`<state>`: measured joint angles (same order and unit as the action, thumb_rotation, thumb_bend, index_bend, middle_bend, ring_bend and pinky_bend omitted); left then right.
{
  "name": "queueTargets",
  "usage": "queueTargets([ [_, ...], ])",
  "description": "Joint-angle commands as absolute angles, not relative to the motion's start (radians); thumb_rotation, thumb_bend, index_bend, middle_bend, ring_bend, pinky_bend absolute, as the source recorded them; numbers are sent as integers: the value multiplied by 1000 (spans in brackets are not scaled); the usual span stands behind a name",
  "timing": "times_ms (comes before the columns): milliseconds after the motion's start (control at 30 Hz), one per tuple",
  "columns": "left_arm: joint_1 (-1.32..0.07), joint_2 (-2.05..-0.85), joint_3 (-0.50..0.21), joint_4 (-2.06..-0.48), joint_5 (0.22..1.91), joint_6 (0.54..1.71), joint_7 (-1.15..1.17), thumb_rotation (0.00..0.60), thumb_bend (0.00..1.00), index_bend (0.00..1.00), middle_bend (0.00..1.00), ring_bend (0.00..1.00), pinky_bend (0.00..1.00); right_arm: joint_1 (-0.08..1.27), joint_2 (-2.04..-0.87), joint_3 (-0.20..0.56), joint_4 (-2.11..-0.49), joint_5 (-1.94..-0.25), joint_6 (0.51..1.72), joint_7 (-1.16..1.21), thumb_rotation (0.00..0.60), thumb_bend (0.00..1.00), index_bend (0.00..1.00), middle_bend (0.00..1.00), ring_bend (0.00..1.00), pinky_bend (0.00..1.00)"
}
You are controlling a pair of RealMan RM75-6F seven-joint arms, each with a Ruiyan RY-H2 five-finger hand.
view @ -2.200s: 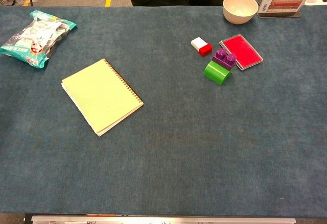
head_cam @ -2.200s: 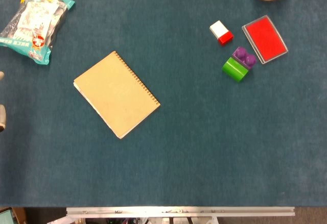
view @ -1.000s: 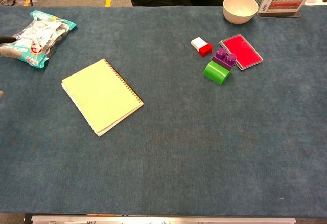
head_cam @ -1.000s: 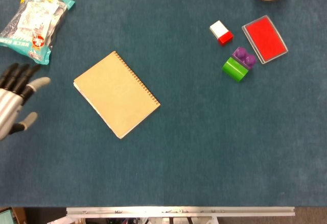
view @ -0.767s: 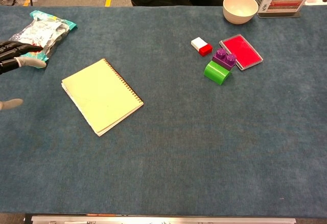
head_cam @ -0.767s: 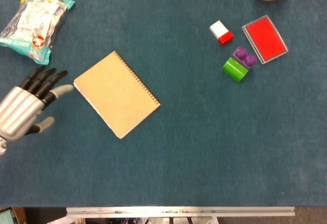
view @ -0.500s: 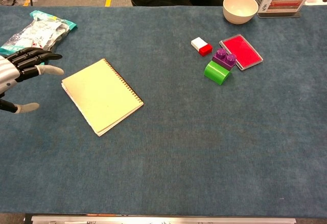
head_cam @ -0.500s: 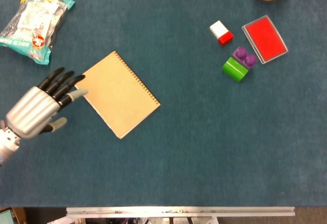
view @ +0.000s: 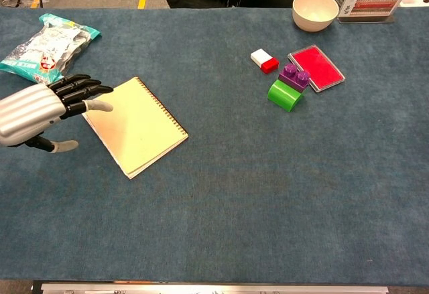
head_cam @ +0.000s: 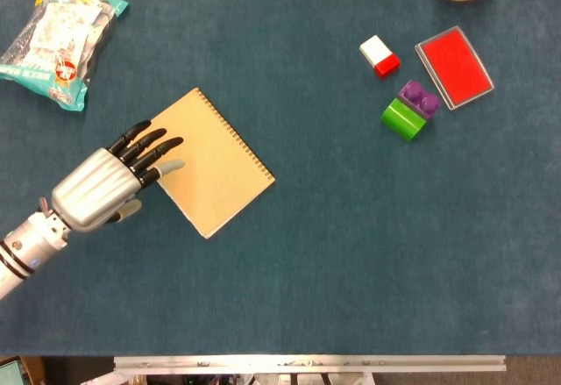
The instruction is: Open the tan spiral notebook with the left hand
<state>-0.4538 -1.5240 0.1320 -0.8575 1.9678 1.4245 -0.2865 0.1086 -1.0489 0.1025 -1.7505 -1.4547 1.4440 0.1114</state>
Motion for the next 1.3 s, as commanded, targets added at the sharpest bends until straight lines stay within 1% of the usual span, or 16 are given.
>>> queueTargets([
  [33, -461, -1557, 140, -814, 1953, 1415, -287, 600, 193, 176, 58, 16, 0, 106, -1049, 102, -1750, -1452, 1446, 111, 600, 531, 382, 369, 277, 367],
  [233, -470, -1608, 150, -752, 1925, 1385, -292, 600, 193, 177, 58, 17, 0, 104, -1051, 100, -1745, -1450, 1445, 114, 600, 531, 381, 369, 277, 367],
  [700, -490, -1679, 167, -681, 1876, 1342, -319, 600, 194, 176, 61, 17, 0, 96, -1050, 100, -1733, -1442, 1450, 124, 600, 532, 382, 369, 277, 368],
  [1300, -513, -1724, 176, -654, 1846, 1351, -344, 600, 194, 177, 62, 17, 0, 87, -1053, 105, -1727, -1436, 1462, 126, 600, 531, 382, 369, 277, 367],
])
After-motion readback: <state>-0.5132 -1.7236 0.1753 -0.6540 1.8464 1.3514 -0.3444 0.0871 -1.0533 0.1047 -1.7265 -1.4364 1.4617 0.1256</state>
